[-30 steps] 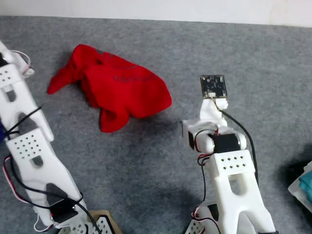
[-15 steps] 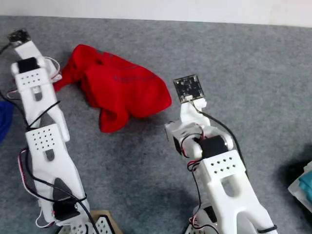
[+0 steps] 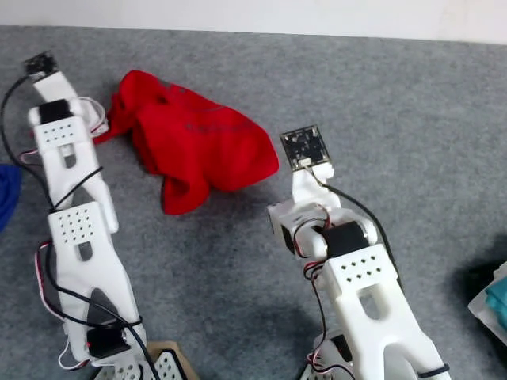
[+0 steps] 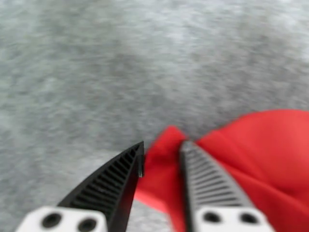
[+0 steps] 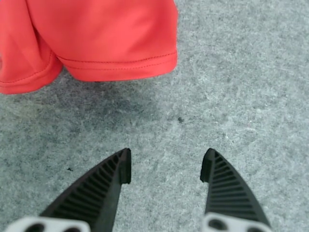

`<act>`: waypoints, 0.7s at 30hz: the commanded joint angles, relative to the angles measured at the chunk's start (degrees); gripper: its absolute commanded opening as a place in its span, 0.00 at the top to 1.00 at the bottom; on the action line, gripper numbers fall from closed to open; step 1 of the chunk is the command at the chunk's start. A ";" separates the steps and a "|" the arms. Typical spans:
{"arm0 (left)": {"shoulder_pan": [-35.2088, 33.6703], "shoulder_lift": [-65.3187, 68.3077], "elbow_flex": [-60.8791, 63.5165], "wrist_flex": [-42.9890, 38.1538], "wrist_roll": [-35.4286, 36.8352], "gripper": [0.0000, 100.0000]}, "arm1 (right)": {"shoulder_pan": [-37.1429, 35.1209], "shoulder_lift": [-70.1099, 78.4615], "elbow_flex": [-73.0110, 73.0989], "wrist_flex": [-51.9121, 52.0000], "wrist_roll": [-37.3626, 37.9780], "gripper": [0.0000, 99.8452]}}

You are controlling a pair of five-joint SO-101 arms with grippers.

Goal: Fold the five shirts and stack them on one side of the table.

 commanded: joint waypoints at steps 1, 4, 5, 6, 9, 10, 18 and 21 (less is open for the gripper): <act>1.63 0.22 -0.84 -1.23 -0.09 0.99 | -0.57 0.13 -0.22 -1.27 0.53 0.76; 1.98 -0.13 -0.92 -1.32 -0.09 0.99 | -0.57 0.13 -0.22 -1.27 0.44 0.76; 2.24 -0.22 -0.92 -1.32 -0.09 0.99 | -0.57 0.13 -0.22 -1.27 0.44 0.76; 2.51 -0.22 -1.19 -1.05 -0.09 0.99 | -0.57 0.13 -0.22 -1.27 0.44 0.76; 2.77 -0.13 -6.20 -0.09 0.00 0.99 | -0.48 0.13 -0.22 -1.27 0.44 0.76; 2.86 -0.22 -8.13 1.23 0.09 0.99 | -0.48 0.13 -0.13 -1.27 0.44 0.76; 7.25 -14.02 -12.79 13.63 8.62 0.99 | -3.65 0.13 0.48 -3.56 0.00 0.76; 8.40 -20.44 -12.79 17.93 9.23 0.99 | -7.96 0.04 2.59 -9.27 0.00 0.76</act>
